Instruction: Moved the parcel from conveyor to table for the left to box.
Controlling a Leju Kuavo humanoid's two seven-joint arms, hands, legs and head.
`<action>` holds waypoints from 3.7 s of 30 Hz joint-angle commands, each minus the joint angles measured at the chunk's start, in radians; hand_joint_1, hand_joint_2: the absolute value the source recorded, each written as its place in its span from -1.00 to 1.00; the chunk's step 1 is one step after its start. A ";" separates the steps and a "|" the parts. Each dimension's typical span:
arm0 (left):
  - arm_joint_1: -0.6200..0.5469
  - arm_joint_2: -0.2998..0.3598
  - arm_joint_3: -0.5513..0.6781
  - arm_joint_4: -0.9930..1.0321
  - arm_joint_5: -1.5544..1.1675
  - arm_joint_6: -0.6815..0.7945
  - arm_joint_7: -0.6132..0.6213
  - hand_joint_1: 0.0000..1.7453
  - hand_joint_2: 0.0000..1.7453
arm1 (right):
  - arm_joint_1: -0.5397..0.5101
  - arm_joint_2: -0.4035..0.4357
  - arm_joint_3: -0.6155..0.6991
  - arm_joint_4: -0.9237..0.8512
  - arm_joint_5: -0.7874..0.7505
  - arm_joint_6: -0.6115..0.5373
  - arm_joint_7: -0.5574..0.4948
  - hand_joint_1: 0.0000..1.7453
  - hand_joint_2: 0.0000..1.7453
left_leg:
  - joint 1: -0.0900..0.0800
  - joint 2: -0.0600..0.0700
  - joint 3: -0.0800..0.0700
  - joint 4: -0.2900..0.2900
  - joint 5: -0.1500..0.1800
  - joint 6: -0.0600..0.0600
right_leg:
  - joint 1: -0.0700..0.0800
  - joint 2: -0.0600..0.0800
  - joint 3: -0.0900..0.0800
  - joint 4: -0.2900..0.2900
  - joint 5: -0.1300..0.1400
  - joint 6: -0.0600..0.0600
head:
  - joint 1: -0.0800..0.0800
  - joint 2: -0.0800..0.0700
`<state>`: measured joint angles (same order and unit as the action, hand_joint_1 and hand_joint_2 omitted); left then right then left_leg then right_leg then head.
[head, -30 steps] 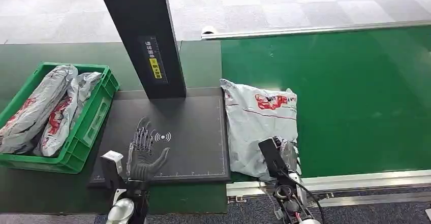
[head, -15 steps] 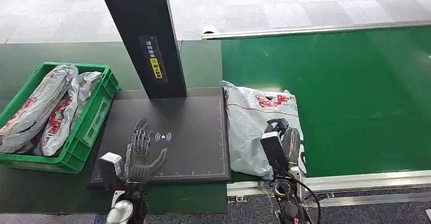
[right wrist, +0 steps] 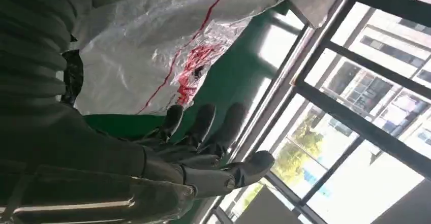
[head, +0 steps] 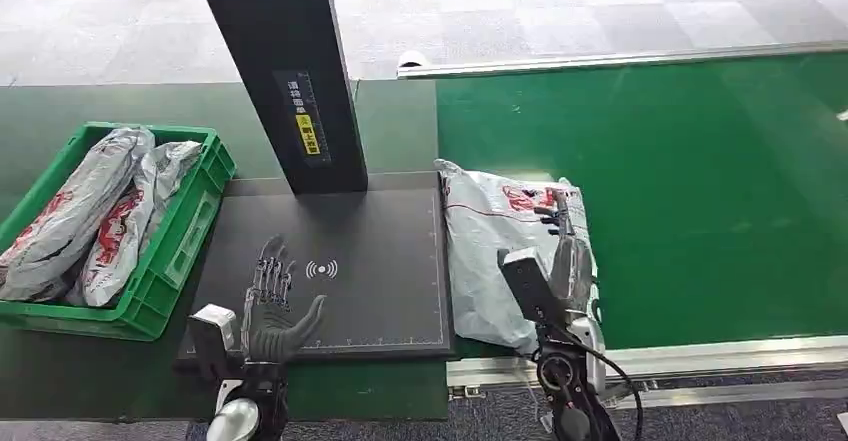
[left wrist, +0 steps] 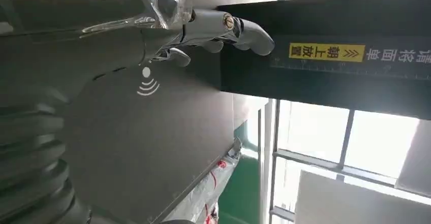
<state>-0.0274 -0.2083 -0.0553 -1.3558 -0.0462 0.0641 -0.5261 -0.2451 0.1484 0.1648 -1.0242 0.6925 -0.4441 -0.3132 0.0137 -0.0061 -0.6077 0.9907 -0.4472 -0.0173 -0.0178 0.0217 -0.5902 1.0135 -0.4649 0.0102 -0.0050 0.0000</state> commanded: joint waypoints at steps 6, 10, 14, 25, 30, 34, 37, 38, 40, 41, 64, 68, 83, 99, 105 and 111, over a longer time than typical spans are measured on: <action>-0.037 0.002 -0.001 0.047 -0.011 -0.012 0.009 -1.00 1.00 | -0.135 -0.010 -0.017 0.399 0.131 -0.094 0.080 -1.00 1.00 | 0.000 0.000 0.002 -0.001 0.000 0.001 | 0.001 -0.002 0.002 -0.001 0.000 -0.001 | 0.000 0.000; -0.035 0.002 -0.004 0.048 -0.011 -0.013 0.009 -1.00 1.00 | -0.147 -0.013 -0.033 0.450 0.148 -0.099 0.091 -1.00 1.00 | 0.000 0.000 0.002 -0.001 0.000 0.001 | 0.000 -0.002 0.002 -0.001 0.000 -0.001 | 0.000 0.000; -0.032 0.002 -0.003 0.042 -0.011 -0.013 0.009 -1.00 1.00 | -0.155 -0.013 -0.051 0.487 0.144 -0.093 0.099 -1.00 1.00 | 0.000 0.000 0.001 -0.001 0.000 0.000 | 0.000 -0.002 0.001 -0.001 0.000 -0.001 | 0.000 0.000; -0.033 0.002 -0.003 0.042 -0.012 -0.015 0.012 -1.00 1.00 | -0.194 -0.028 -0.092 0.603 0.145 -0.073 0.117 -1.00 1.00 | 0.000 0.000 0.001 -0.001 0.000 0.001 | 0.000 -0.003 0.002 -0.001 0.000 -0.001 | 0.000 0.000; -0.034 0.002 -0.003 0.043 -0.012 -0.015 0.013 -1.00 1.00 | -0.197 -0.028 -0.096 0.614 0.144 -0.077 0.109 -1.00 1.00 | 0.000 0.000 0.001 -0.001 0.000 0.001 | 0.000 -0.003 0.002 -0.001 0.000 -0.001 | 0.000 0.000; -0.034 0.002 -0.003 0.043 -0.012 -0.015 0.013 -1.00 1.00 | -0.197 -0.028 -0.096 0.614 0.144 -0.077 0.109 -1.00 1.00 | 0.000 0.000 0.003 -0.002 0.000 0.001 | 0.000 -0.004 0.003 -0.002 0.000 -0.002 | 0.000 0.000; -0.034 0.002 -0.003 0.043 -0.012 -0.015 0.013 -1.00 1.00 | -0.197 -0.028 -0.096 0.614 0.144 -0.077 0.109 -1.00 1.00 | 0.000 0.000 0.001 -0.001 0.000 0.001 | 0.000 -0.002 0.001 -0.001 0.000 -0.001 | 0.000 0.000; -0.034 0.002 -0.003 0.043 -0.012 -0.015 0.013 -1.00 1.00 | -0.197 -0.028 -0.096 0.614 0.144 -0.077 0.109 -1.00 1.00 | 0.000 0.000 0.001 -0.001 0.000 0.001 | 0.000 -0.002 0.001 -0.001 0.000 -0.001 | 0.000 0.000; -0.034 0.002 -0.003 0.043 -0.012 -0.015 0.013 -1.00 1.00 | -0.197 -0.028 -0.096 0.614 0.144 -0.077 0.109 -1.00 1.00 | 0.000 0.000 0.001 0.000 0.000 0.000 | 0.000 -0.002 0.001 -0.001 0.000 -0.001 | 0.000 0.000; -0.034 0.002 -0.003 0.043 -0.012 -0.015 0.013 -1.00 1.00 | -0.197 -0.028 -0.096 0.614 0.144 -0.077 0.109 -1.00 1.00 | 0.000 0.000 0.001 0.000 0.000 0.000 | 0.000 -0.002 0.001 0.000 0.000 -0.001 | 0.000 0.000; -0.066 0.002 -0.028 0.083 -0.013 -0.023 0.013 -1.00 1.00 | -0.273 -0.065 -0.180 0.762 0.107 0.030 0.169 -1.00 1.00 | 0.000 -0.001 0.001 -0.001 0.000 0.001 | 0.000 -0.003 0.002 -0.001 0.000 -0.001 | 0.000 0.000; -0.063 0.003 -0.026 0.083 -0.010 -0.021 0.011 -1.00 1.00 | -0.271 -0.065 -0.187 0.755 0.101 0.035 0.138 1.00 1.00 | 0.000 -0.001 0.001 0.000 0.000 0.001 | 0.000 -0.003 0.002 -0.001 0.000 0.000 | 0.000 0.000; -0.069 0.002 -0.036 0.083 -0.050 0.019 0.001 -1.00 1.00 | -0.286 -0.063 -0.204 0.755 0.100 0.038 0.121 1.00 1.00 | 0.000 -0.001 0.001 0.000 0.000 0.001 | 0.000 -0.003 0.002 -0.001 0.000 0.000 | 0.000 0.000; -0.020 -0.003 0.012 0.013 -0.042 0.012 0.002 -1.00 1.00 | -0.084 0.059 -0.192 0.200 -0.085 0.044 -0.146 1.00 1.00 | 0.000 0.002 0.001 0.000 -0.001 0.000 | 0.000 -0.002 0.001 0.000 -0.001 -0.002 | 0.000 0.000; -0.013 -0.002 0.014 -0.001 -0.042 0.014 0.003 -1.00 1.00 | -0.006 0.047 -0.131 0.014 -0.113 0.066 -0.112 1.00 1.00 | 0.000 0.000 -0.002 0.000 0.000 0.000 | 0.000 -0.001 -0.001 0.000 -0.001 0.000 | 0.000 0.000; -0.013 -0.002 0.014 0.000 -0.042 0.014 0.003 -1.00 1.00 | -0.005 0.044 -0.131 0.015 -0.113 0.066 -0.112 1.00 1.00 | 0.000 0.000 -0.002 0.000 0.000 0.000 | 0.000 -0.002 -0.001 0.000 -0.001 0.000 | 0.000 0.000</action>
<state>-0.0443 -0.2106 -0.0607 -1.3645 -0.0919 0.0782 -0.5257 -0.2717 0.1946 -0.0027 -0.8988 0.5863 -0.3845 -0.4341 0.0136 -0.0065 -0.6097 0.9908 -0.4474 -0.0172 -0.0181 0.0203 -0.5913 1.0135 -0.4654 0.0107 -0.0050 0.0000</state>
